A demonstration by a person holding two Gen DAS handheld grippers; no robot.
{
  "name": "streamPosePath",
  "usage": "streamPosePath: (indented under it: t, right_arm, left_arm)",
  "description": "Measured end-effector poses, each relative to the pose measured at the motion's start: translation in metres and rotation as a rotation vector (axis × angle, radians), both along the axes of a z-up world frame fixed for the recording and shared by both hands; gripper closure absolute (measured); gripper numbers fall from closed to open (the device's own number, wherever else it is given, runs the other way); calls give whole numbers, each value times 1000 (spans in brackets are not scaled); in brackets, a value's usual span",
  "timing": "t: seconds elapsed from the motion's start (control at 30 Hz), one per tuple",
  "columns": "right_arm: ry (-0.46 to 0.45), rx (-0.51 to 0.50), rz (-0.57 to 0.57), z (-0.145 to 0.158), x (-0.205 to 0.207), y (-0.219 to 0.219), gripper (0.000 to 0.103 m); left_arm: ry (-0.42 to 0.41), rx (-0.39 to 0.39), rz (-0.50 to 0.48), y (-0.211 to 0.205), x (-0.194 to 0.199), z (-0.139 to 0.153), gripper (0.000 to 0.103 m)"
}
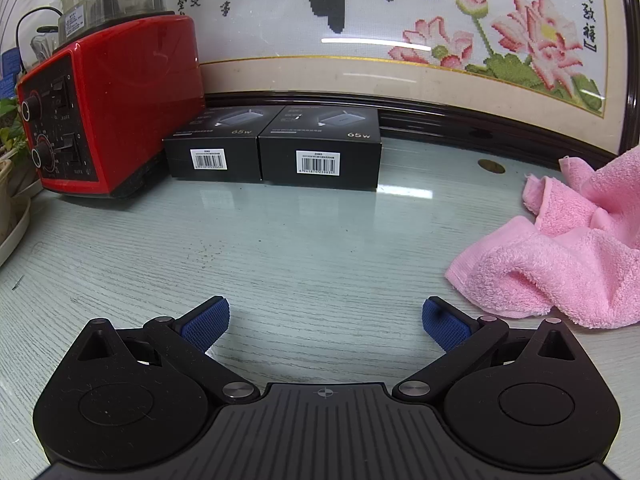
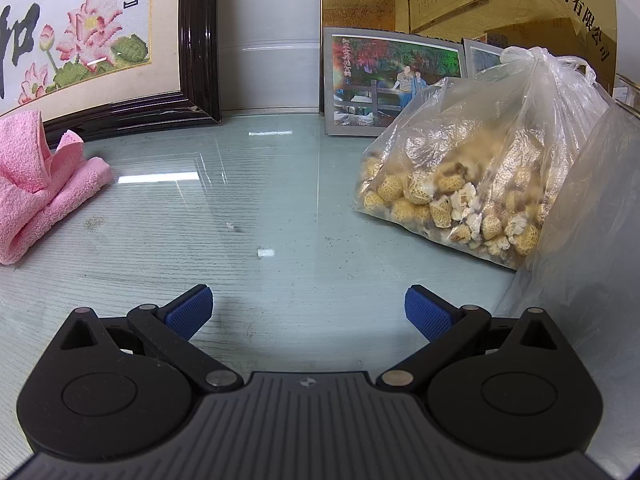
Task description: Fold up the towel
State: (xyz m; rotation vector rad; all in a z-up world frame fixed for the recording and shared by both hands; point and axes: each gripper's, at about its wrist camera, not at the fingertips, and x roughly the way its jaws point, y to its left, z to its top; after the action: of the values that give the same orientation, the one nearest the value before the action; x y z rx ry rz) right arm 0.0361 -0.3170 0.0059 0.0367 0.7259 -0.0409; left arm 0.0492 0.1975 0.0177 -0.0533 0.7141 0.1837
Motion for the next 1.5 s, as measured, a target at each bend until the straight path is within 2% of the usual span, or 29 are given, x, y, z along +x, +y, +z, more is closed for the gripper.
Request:
streamPosePath:
  t: [1.5]
  right_arm:
    - [1, 0, -6, 0, 0, 0, 0]
  left_arm:
    - [1, 0, 33, -4, 1, 0, 0]
